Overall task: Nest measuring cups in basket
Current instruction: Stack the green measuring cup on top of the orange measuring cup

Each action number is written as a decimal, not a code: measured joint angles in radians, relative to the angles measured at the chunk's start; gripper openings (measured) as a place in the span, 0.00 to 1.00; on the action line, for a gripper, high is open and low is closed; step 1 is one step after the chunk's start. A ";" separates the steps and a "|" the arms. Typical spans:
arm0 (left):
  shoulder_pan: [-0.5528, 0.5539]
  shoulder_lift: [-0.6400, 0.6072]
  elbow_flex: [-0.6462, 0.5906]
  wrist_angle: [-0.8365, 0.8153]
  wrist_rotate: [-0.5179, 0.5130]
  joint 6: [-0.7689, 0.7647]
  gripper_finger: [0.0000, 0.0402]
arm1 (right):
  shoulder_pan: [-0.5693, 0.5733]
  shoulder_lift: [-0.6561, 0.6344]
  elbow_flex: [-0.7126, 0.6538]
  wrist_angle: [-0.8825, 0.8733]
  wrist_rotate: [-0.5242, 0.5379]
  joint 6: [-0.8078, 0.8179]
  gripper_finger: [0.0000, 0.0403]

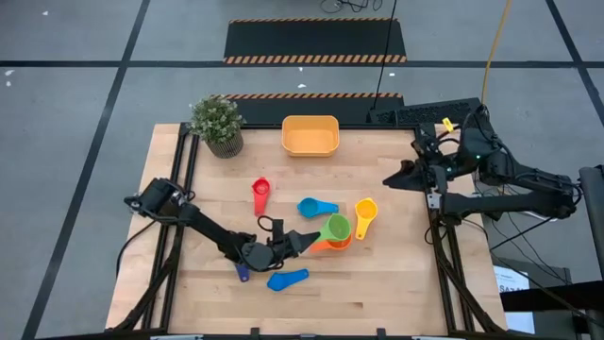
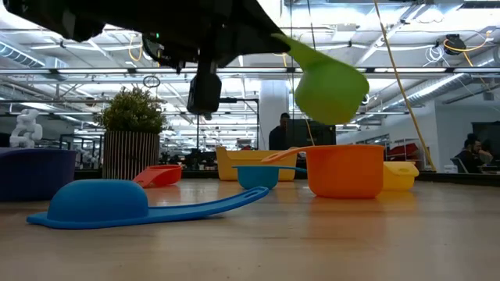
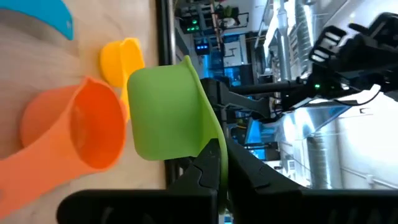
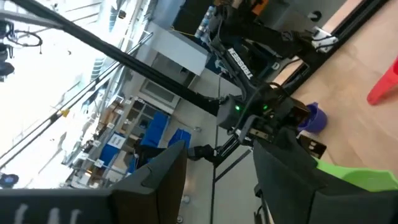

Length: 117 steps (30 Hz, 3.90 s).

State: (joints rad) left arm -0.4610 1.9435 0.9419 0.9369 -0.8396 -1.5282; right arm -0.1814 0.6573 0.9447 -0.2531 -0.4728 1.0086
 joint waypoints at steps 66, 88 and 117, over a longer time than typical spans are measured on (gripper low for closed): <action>0.057 0.000 0.000 -0.278 0.209 -0.183 0.41 | 0.000 0.006 0.000 -0.029 -0.002 -0.113 0.45; -0.091 0.000 0.048 -0.502 0.392 -0.183 0.76 | 0.000 0.008 0.000 -0.123 0.033 -0.090 0.45; 0.084 0.039 0.574 -1.317 0.396 0.716 1.00 | 0.000 0.018 0.000 -0.119 0.054 -0.126 0.45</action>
State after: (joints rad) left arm -0.3771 1.9825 1.5154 -0.3801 -0.4439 -0.8122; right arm -0.1818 0.6750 0.9443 -0.3717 -0.4191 0.8821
